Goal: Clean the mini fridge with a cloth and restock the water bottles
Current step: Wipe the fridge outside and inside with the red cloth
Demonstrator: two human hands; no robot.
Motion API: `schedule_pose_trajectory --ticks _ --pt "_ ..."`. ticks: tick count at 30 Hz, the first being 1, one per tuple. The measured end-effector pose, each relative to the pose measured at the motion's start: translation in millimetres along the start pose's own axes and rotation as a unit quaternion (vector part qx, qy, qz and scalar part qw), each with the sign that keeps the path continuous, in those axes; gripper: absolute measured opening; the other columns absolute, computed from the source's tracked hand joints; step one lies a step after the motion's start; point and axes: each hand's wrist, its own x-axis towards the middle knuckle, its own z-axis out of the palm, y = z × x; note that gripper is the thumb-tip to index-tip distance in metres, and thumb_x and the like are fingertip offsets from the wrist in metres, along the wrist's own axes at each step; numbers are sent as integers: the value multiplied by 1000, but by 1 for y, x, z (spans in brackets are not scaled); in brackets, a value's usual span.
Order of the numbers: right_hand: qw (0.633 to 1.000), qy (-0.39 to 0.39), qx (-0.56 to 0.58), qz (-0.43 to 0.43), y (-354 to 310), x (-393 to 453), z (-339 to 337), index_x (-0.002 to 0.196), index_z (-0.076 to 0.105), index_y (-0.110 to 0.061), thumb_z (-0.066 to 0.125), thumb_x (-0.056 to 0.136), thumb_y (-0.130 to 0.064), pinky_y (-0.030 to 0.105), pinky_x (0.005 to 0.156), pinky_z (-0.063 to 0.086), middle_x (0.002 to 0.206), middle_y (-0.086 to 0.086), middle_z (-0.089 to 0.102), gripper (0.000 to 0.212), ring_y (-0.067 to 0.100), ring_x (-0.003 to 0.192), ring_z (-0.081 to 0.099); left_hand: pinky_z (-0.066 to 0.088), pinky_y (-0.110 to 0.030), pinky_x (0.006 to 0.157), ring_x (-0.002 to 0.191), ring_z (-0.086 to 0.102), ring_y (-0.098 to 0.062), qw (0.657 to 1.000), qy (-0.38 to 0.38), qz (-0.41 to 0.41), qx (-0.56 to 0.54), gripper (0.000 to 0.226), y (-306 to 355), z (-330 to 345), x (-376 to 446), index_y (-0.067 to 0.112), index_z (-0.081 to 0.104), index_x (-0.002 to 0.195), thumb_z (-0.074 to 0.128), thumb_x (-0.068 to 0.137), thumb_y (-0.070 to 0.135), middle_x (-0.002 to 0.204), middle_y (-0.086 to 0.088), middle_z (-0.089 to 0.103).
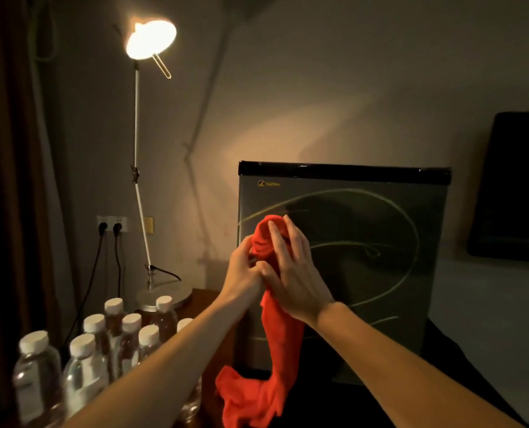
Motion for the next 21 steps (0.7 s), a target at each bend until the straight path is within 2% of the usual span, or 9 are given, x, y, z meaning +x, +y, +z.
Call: schedule_pose_trajectory --ticks 2,5,7,9,12,15,18,20,21 --pt "999 -16 -20 -41 10 0 1 154 16 -9 20 101 -54 44 116 24 156 26 14 69 37 142 19 56 -29 75 95 71 -21 999 14 -41 -26 49 -5 -3 4 16 66 109 53 74 -17 99 -9 73" --pt "992 -8 -36 -117 26 4 8 151 23 -10 54 96 -27 47 102 46 152 29 22 65 43 132 35 58 -38 77 95 71 -27 996 46 -63 -39 39 -12 -16 17 22 70 103 57 78 -7 96 -9 73" --pt "984 5 -78 -157 35 15 12 147 32 -10 52 91 -11 45 88 55 149 28 31 59 42 124 44 59 -36 76 88 71 -22 995 68 -66 -33 32 -13 -23 25 17 70 100 62 77 -3 89 -9 73" --pt "973 29 -141 -181 40 34 11 139 47 -6 48 91 -5 42 88 53 144 25 40 47 39 116 48 57 -25 69 78 67 -13 994 96 -39 -25 29 -13 -28 29 13 69 96 63 81 -12 81 -6 71" --pt "964 73 -193 -168 39 70 12 124 60 -3 63 90 -8 42 87 52 134 22 48 34 37 115 46 55 -21 68 78 67 -8 990 137 -13 18 24 -17 -37 36 17 69 92 67 84 -6 86 -4 72" --pt "951 93 -215 -201 26 80 32 113 66 -1 54 91 -10 43 87 52 124 21 58 26 35 110 50 57 -31 76 76 68 -9 980 181 -44 77 22 -34 -39 38 15 70 89 68 80 -4 82 0 72" --pt "941 31 -248 -228 19 62 58 130 58 -5 47 89 -24 43 97 45 139 20 51 46 36 123 47 56 -38 84 82 69 -18 965 208 -106 121 28 -54 -35 33 17 73 88 60 75 -4 81 -1 72" --pt "938 -28 -269 -215 21 48 68 144 44 -15 47 87 -37 43 107 32 152 19 35 61 35 135 37 55 -40 80 79 69 -23 961 207 -145 115 26 -66 -36 30 23 72 76 55 74 3 75 0 73" --pt "933 -41 -287 -214 21 46 70 146 41 -20 45 89 -39 43 108 30 154 18 31 60 34 137 35 55 -42 77 73 68 -23 961 200 -157 106 26 -73 -37 30 25 72 72 52 72 8 71 1 72"
